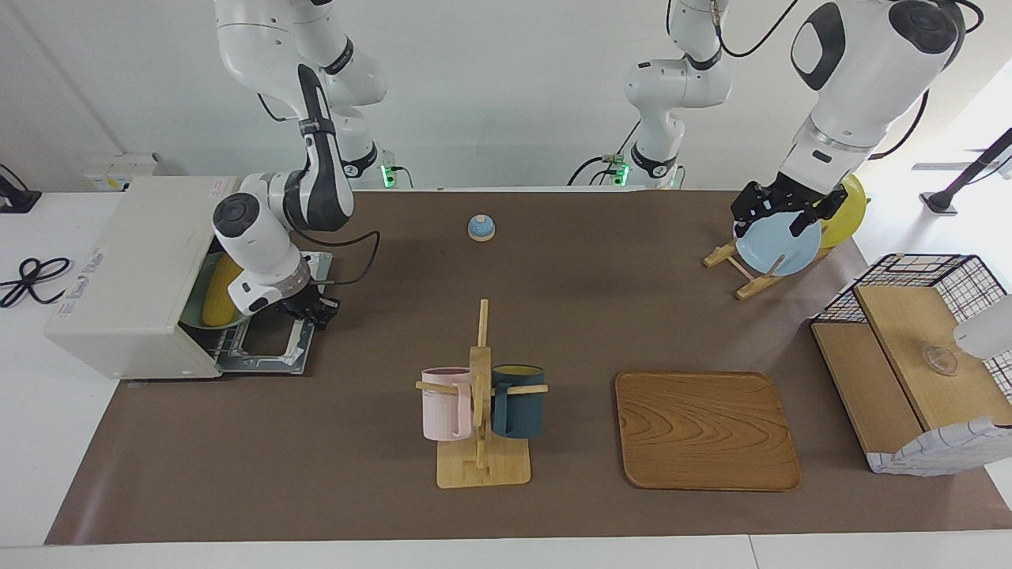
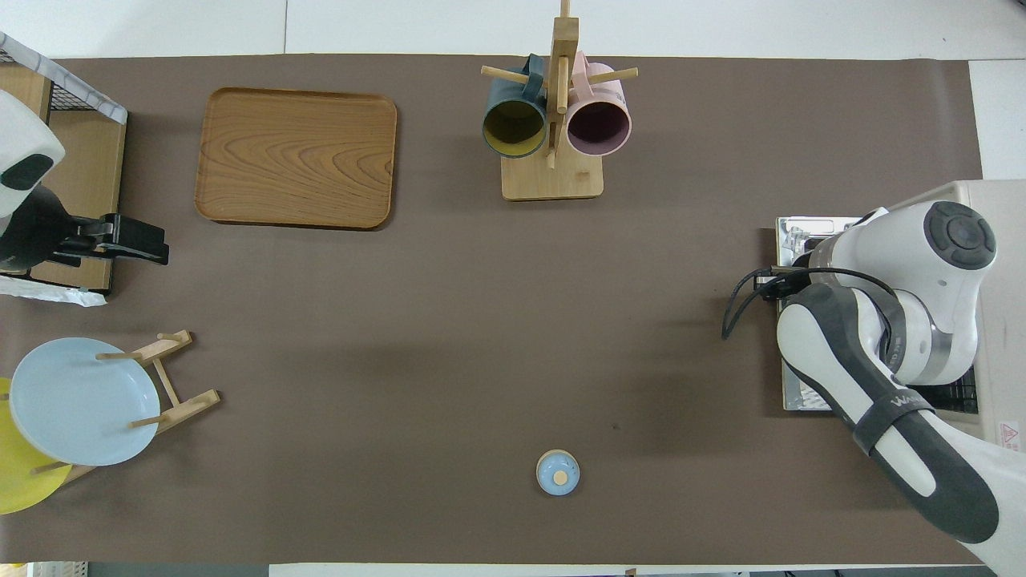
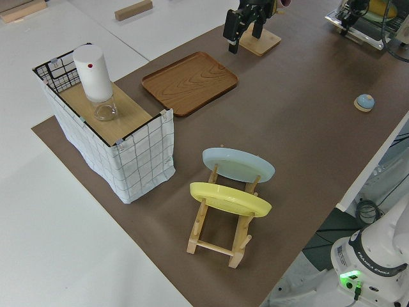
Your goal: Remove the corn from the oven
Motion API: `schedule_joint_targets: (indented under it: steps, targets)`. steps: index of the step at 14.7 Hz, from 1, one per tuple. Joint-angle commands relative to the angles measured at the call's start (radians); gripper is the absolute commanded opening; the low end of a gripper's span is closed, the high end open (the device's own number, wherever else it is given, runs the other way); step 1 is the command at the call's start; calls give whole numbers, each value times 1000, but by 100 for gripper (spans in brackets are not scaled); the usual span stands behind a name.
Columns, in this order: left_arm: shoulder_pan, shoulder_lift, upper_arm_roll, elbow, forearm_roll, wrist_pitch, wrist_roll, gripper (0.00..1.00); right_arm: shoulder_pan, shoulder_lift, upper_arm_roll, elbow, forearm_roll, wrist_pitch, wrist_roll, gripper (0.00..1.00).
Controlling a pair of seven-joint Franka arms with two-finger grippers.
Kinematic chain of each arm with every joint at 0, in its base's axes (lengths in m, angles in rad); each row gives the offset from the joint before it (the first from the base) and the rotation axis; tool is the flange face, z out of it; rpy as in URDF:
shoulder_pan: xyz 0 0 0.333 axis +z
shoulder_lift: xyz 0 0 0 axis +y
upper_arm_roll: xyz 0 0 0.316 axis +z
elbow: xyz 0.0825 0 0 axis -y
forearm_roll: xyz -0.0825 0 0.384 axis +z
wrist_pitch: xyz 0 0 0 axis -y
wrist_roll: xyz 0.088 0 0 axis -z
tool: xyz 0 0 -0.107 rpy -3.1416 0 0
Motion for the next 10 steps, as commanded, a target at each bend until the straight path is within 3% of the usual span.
schedule_joint_targets:
  steps: [1,5,8,10]
  targets:
    - [-7,-37,2,-47,9,31,-4,100,16,3,-17,17,37,12,12,0]
    - [-7,-37,2,-47,9,25,-6,100,22,-11,-4,135,35,-136,15,4]
    - [-4,-37,2,-47,9,28,-6,100,8,-52,-10,191,12,-302,18,36]
    - [-7,-37,4,-47,9,31,-4,100,3,-86,-17,189,-3,-391,50,43]
